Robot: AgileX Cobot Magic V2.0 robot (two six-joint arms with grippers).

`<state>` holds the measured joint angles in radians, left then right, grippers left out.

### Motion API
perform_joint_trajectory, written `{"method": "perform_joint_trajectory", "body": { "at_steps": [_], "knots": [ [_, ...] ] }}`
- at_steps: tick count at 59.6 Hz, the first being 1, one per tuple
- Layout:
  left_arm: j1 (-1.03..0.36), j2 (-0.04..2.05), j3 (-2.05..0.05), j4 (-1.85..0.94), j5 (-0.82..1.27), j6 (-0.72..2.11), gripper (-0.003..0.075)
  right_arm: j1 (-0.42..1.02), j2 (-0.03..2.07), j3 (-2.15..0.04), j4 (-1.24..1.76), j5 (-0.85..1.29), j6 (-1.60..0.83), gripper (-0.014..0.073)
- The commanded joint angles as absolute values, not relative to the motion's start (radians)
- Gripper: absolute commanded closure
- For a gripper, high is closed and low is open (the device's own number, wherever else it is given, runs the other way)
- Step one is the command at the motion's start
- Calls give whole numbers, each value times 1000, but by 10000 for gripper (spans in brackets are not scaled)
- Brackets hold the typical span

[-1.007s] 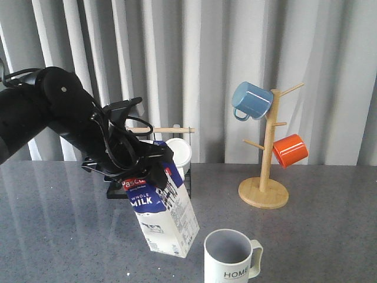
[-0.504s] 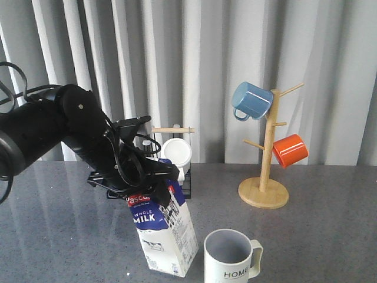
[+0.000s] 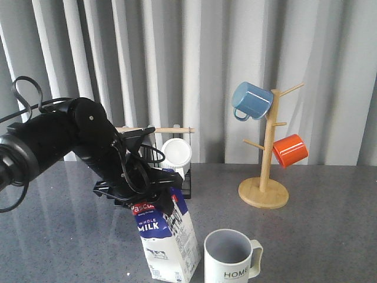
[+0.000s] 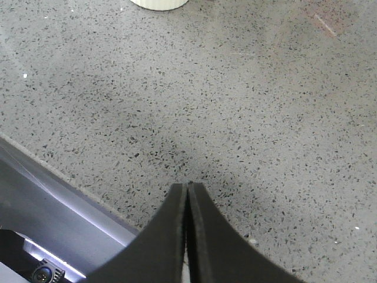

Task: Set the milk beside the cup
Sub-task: 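Lower the milk carton upright onto the table beside the mug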

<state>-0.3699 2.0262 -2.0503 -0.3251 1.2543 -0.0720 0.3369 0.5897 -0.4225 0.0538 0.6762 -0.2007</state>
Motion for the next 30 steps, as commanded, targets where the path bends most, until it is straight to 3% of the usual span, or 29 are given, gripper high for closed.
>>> {"method": "perform_joint_trajectory", "body": {
  "at_steps": [1, 13, 30],
  "knots": [
    [-374, 1986, -2074, -355, 1253, -101, 613, 336, 590, -449, 50, 620, -201, 602],
    [-374, 1986, -2074, -357, 1253, -100, 512, 336, 590, -449, 50, 620, -201, 602],
    [-374, 1986, -2077, -358, 1253, -96, 261, 336, 590, -449, 50, 620, -201, 602]
  ]
}}
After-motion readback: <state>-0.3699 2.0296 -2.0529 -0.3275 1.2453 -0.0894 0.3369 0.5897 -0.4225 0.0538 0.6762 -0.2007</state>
